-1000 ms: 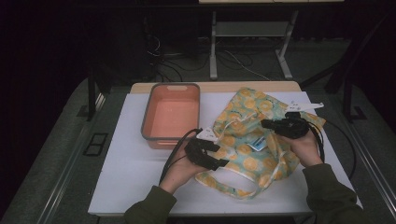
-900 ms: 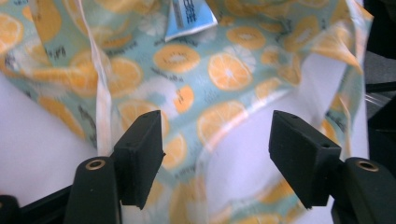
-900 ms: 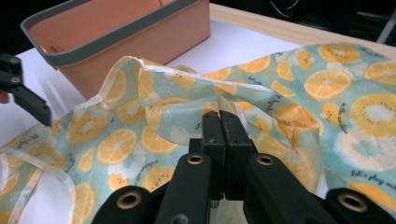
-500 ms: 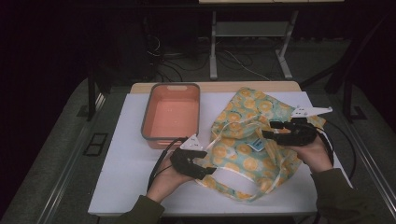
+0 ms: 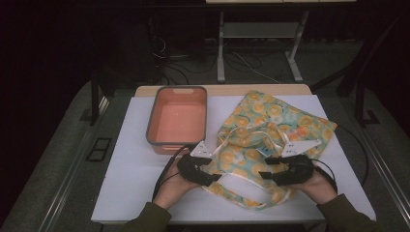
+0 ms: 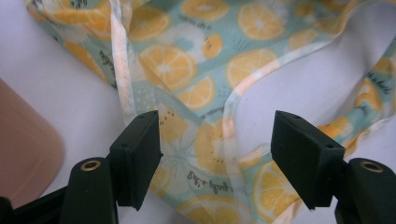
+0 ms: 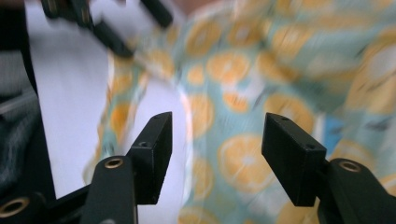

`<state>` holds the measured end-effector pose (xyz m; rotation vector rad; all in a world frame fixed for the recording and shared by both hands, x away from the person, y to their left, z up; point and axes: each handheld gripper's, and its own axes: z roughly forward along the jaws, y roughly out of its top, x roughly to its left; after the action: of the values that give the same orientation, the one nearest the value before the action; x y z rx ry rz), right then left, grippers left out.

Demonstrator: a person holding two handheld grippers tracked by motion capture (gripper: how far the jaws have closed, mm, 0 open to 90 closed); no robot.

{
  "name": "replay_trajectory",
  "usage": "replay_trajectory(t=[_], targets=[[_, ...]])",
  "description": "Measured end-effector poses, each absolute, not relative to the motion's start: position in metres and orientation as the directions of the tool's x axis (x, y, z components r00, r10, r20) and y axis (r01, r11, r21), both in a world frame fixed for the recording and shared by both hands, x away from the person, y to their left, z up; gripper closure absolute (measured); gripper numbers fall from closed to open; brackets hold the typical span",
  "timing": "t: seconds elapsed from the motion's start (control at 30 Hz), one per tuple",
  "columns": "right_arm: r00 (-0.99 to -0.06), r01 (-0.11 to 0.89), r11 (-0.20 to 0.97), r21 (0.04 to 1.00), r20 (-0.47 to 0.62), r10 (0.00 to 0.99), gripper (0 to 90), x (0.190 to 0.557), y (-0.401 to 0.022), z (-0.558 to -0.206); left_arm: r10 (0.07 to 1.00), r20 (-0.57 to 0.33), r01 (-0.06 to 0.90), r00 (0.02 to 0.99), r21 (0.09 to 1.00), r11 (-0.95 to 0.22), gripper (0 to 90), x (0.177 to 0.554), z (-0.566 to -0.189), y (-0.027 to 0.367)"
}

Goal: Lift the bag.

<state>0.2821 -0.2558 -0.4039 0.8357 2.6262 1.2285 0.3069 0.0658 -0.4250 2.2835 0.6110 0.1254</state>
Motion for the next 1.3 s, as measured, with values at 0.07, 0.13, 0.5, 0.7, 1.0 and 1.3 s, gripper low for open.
replay_trajectory(t=[0.07,0.13,0.5,0.7,1.0,1.3], targets=[[-0.843,0.436,0.545,0.716,0.115,0.525,41.2,0.280,-0.252,-0.414,0.467,-0.098,0.401,0.879,0.684,-0.609,31.6,0.310,-0.430,0.065],[-0.851,0.434,0.600,0.672,0.087,0.518,41.1,0.278,-0.247,-0.427,0.469,-0.104,0.411,0.877,0.666,-0.622,32.1,0.312,-0.434,0.064],[-0.862,0.407,0.670,0.621,0.016,0.507,82.7,0.280,-0.240,-0.443,0.458,-0.097,0.406,0.884,0.646,-0.646,70.1,0.316,-0.441,0.063],[-0.865,0.369,0.687,0.626,-0.040,0.501,90.0,0.278,-0.238,-0.441,0.451,-0.095,0.390,0.888,0.676,-0.625,88.3,0.317,-0.438,0.064],[-0.814,0.368,0.523,0.769,-0.006,0.581,90.0,0.287,-0.257,-0.412,0.452,-0.123,0.368,0.883,0.779,-0.507,88.8,0.317,-0.412,0.069],[-0.774,0.301,0.374,0.877,-0.005,0.634,90.0,0.299,-0.269,-0.373,0.443,-0.133,0.334,0.886,0.846,-0.415,88.8,0.321,-0.388,0.068]])
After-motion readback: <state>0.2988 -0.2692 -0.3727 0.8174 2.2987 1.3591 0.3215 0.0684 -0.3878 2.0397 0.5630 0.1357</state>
